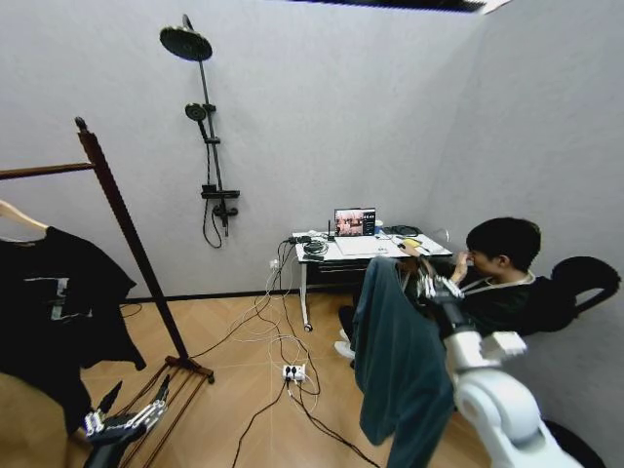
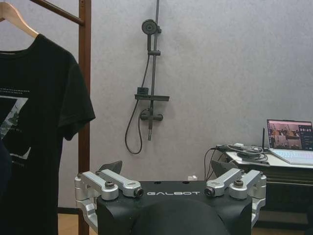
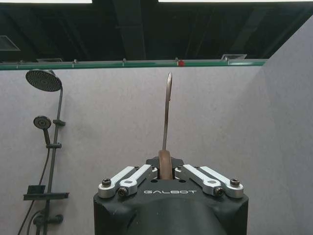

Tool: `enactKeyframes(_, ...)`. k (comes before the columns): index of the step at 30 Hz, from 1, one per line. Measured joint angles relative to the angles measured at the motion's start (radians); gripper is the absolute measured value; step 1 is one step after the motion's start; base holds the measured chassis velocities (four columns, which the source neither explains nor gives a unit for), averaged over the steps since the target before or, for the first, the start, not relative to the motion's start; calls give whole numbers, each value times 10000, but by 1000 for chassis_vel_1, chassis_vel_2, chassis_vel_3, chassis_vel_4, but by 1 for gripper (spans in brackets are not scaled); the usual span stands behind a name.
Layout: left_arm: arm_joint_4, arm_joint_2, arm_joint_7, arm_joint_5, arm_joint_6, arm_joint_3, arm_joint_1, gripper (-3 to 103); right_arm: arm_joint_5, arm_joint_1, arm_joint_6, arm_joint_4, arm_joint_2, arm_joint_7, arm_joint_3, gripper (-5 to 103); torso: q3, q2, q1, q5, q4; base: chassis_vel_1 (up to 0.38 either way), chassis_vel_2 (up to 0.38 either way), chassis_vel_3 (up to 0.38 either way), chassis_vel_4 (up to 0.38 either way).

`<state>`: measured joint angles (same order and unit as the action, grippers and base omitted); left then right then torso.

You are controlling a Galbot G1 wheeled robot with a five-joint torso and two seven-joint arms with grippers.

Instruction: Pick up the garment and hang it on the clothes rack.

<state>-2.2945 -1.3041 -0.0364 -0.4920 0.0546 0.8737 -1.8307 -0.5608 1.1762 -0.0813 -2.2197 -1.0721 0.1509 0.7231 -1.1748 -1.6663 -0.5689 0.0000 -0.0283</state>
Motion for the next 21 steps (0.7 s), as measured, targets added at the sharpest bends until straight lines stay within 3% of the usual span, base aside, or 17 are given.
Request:
enactKeyframes(6, 0, 0, 0, 0, 0, 0, 0, 100, 77, 466, 237, 104, -296, -276, 13, 10, 1, -1, 3, 2, -3, 0, 0, 0, 0)
enactKeyframes(21, 0, 0, 0, 0, 0, 0, 0, 100, -42, 606, 482, 357, -80, -653, 187, 10, 1, -1, 2, -1, 1, 22, 25, 26, 27)
